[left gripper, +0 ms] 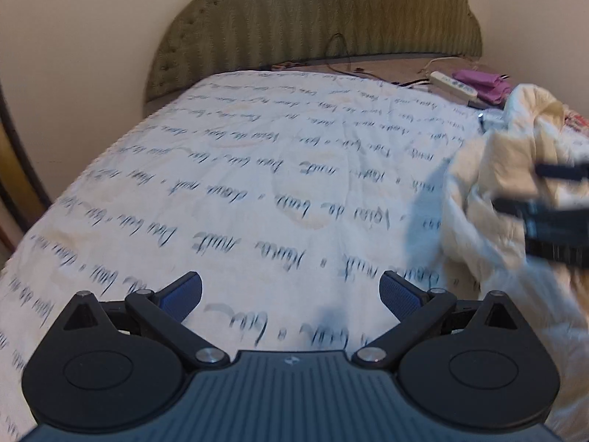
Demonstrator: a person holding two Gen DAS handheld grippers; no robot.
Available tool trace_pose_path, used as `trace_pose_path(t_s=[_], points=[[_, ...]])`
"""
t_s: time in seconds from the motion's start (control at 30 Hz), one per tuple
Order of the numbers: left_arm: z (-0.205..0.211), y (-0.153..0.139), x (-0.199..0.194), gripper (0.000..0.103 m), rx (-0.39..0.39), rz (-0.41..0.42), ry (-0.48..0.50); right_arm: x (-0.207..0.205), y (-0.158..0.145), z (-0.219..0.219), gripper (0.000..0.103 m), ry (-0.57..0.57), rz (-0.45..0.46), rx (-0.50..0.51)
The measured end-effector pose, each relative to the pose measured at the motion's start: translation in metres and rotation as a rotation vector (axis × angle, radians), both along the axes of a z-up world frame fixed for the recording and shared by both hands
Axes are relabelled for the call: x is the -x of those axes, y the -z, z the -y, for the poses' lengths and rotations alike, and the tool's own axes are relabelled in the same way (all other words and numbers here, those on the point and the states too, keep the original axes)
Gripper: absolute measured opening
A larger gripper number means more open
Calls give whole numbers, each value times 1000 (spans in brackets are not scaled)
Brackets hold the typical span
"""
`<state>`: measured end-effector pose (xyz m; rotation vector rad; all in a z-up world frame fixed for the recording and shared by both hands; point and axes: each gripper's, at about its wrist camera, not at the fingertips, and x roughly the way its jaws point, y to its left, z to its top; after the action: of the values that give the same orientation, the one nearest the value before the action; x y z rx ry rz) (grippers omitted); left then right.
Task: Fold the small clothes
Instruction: 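Move the left gripper to the other sleeve and grasp it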
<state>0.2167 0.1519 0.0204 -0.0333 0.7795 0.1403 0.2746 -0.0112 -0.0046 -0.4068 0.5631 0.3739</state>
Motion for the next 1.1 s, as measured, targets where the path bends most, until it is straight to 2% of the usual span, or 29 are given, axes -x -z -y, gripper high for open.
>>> trace_pose_path(t_s=[0.13, 0.27, 0.33, 0.4, 0.5, 0.57, 0.63, 0.67, 0.7, 0.77, 0.83, 0.87, 0.9, 0.97, 1.0, 1.1], points=[[3, -3, -50, 103, 79, 9, 93, -1, 33, 49, 76, 91, -97, -33], [34, 2, -116, 103, 58, -34, 166, 0, 56, 93, 81, 144, -203, -170], [50, 6, -151, 103, 93, -69, 195, 0, 65, 105, 82, 154, -234, -243], [68, 8, -179, 103, 159, -86, 255, 2, 69, 108, 83, 146, -228, -269], [97, 12, -215, 103, 248, -113, 344, 1, 71, 103, 87, 129, -209, -255], [113, 19, -235, 103, 239, -133, 333, 3, 72, 101, 89, 121, -202, -249], [125, 29, -253, 102, 251, -188, 300, 5, 70, 103, 89, 117, -202, -255], [129, 35, -259, 98, 270, -223, 302, 5, 69, 104, 89, 116, -204, -262], [132, 41, -262, 81, 285, -264, 313, 6, 68, 105, 89, 115, -206, -268], [138, 50, -265, 58, 303, -333, 333, 6, 67, 107, 89, 112, -208, -277], [137, 50, -260, 46, 333, -324, 332, 7, 66, 107, 89, 112, -208, -281], [137, 49, -257, 27, 354, -323, 342, 7, 65, 107, 89, 114, -208, -282], [136, 48, -254, 16, 376, -327, 349, 6, 65, 108, 89, 117, -207, -283], [132, 43, -245, 10, 393, -297, 327, 7, 64, 107, 89, 124, -207, -284], [132, 38, -240, 9, 376, -264, 318, 8, 63, 107, 89, 126, -205, -284], [131, 21, -219, 7, 275, -122, 271, 11, 58, 106, 91, 127, -198, -288]])
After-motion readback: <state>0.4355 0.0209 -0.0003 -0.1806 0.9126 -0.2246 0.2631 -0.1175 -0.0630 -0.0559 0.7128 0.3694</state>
